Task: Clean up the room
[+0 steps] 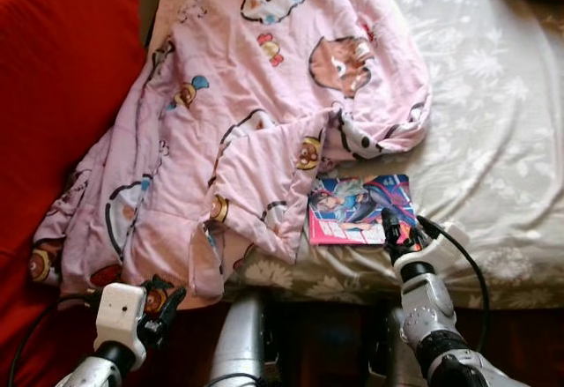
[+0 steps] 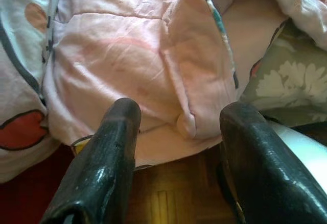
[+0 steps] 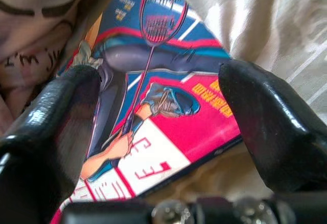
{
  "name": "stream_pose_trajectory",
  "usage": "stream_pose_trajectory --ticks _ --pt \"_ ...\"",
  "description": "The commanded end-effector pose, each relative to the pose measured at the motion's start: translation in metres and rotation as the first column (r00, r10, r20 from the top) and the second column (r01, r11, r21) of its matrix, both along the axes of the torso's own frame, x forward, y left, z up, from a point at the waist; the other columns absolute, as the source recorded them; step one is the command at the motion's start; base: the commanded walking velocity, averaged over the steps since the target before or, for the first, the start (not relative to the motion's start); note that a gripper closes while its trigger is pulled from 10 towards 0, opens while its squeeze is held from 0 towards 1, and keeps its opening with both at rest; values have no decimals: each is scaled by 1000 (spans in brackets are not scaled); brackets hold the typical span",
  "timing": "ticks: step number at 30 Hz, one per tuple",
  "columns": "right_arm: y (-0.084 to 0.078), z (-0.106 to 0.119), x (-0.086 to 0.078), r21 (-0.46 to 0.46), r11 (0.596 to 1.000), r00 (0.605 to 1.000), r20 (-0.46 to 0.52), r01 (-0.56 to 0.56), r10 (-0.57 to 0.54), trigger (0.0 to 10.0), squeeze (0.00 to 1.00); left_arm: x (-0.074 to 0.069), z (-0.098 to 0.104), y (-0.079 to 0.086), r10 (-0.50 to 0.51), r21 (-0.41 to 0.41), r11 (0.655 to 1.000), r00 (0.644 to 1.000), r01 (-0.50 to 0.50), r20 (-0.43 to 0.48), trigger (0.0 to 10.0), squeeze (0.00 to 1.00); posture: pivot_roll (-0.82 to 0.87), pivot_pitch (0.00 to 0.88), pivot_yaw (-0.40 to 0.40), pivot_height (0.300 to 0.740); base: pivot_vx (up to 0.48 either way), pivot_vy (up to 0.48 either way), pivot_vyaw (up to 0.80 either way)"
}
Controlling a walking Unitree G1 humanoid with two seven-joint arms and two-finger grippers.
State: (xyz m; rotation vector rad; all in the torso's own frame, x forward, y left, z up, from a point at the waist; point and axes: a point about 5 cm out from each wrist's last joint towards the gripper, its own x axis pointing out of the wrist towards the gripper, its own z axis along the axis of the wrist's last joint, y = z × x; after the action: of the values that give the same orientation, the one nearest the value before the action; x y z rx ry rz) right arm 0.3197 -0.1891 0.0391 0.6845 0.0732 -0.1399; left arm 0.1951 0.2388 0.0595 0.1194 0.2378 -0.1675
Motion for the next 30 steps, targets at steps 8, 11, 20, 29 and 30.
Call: stream_pose_trajectory --ticks 8,11,20,29,30 --pt "-19 7 -3 21 995 992 80 96 -97 10000 0 -10 -4 8 17 9 1000 998 -17 -53 10000 0 241 373 187 606 0 0 0" --pt "-20 4 -5 27 995 993 72 92 -94 10000 0 -10 -4 8 16 8 1000 998 -15 -55 10000 0 242 372 187 606 0 0 0" --pt "-10 -11 -13 161 987 998 47 21 -28 10000 0 -15 -3 10 22 16 1000 998 -21 -63 10000 0 263 381 195 606 0 0 0" --pt "-15 -17 -18 216 975 998 23 44 -50 10000 0 -20 -2 13 21 28 999 997 -19 -76 10000 0 278 390 207 606 0 0 0" --pt "-15 -18 -18 217 975 999 20 42 -47 10000 0 -20 -2 13 21 28 999 997 -19 -76 10000 0 279 392 208 606 0 0 0"
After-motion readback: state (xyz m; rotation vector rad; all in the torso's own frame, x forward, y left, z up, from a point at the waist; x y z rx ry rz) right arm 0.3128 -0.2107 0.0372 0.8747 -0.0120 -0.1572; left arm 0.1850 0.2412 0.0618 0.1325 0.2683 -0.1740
